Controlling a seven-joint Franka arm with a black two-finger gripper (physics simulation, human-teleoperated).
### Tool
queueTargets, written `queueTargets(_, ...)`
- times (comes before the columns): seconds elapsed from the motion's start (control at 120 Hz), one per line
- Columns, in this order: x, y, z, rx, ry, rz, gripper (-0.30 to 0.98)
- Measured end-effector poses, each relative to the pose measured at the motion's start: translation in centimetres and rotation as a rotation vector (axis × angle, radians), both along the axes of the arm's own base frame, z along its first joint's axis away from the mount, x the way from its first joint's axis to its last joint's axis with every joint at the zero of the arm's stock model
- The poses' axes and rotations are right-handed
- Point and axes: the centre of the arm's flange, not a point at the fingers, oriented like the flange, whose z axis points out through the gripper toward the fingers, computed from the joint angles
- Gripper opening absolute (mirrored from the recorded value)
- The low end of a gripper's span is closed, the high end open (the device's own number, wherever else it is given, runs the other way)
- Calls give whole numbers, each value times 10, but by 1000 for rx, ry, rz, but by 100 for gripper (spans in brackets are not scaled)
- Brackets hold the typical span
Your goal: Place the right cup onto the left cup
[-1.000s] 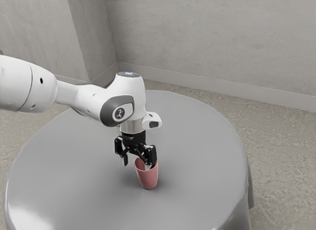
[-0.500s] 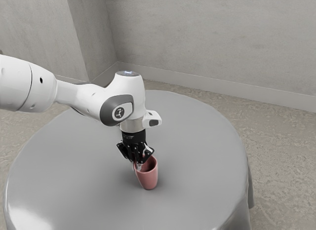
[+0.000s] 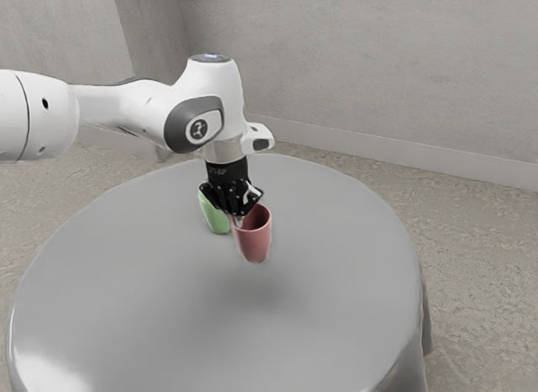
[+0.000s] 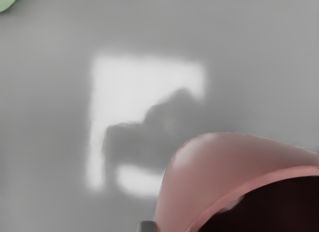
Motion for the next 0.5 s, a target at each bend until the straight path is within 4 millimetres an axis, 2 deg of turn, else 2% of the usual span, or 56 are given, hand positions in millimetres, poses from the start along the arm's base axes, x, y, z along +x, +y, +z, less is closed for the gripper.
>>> queueTargets(0.117,12,41,39,27,-27,47,-10)
queueTargets(0.233,20,76,66,41,-45,71,-10)
queueTargets(0.367,25,119,77,46,-44,92,-10)
queueTargets(0.5,32,144,73,42,-31,93,-10)
